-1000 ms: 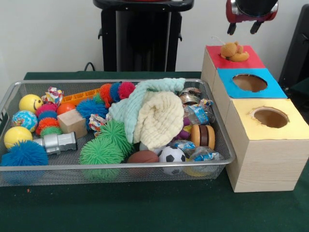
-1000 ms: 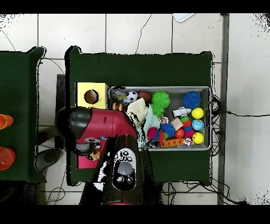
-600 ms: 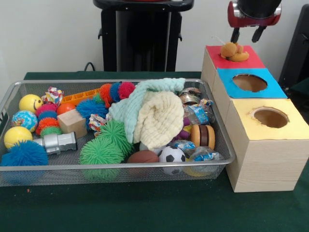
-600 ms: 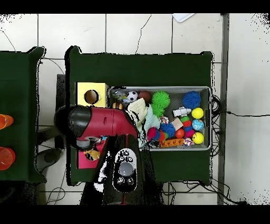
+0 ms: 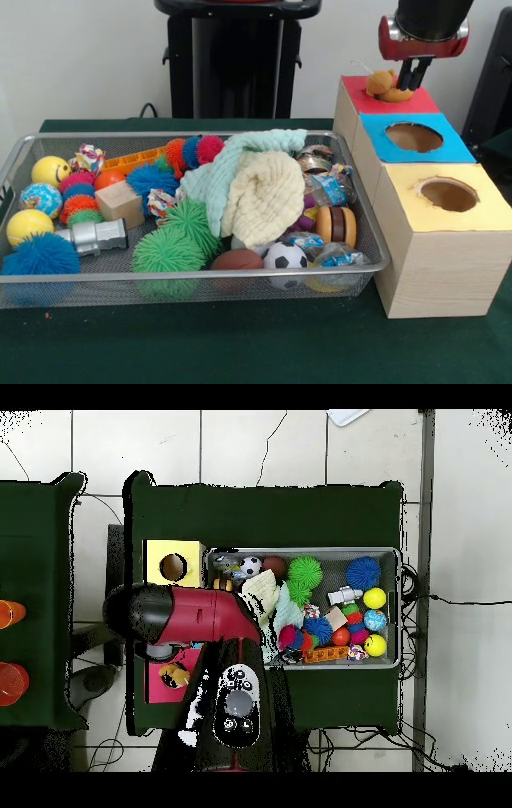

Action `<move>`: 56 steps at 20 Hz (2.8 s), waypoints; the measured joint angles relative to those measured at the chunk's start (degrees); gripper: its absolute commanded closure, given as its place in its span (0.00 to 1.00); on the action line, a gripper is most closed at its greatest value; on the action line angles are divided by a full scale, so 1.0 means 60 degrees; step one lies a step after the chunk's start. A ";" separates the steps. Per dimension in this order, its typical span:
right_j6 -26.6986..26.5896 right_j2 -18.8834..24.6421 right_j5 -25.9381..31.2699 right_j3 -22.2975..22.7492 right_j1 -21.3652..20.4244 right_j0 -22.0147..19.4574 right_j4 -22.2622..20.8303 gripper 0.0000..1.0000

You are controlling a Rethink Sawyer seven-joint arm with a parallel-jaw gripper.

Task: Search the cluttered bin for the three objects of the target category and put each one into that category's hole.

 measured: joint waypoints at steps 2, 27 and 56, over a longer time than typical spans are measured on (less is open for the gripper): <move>0.0000 0.0000 0.0000 0.0000 0.0055 0.0001 -0.0004 1.00; 0.0000 -0.0012 -0.0139 0.0229 0.1020 -0.0002 0.0016 1.00; 0.0000 -0.0023 -0.0744 0.1750 -0.0253 0.0123 0.0110 1.00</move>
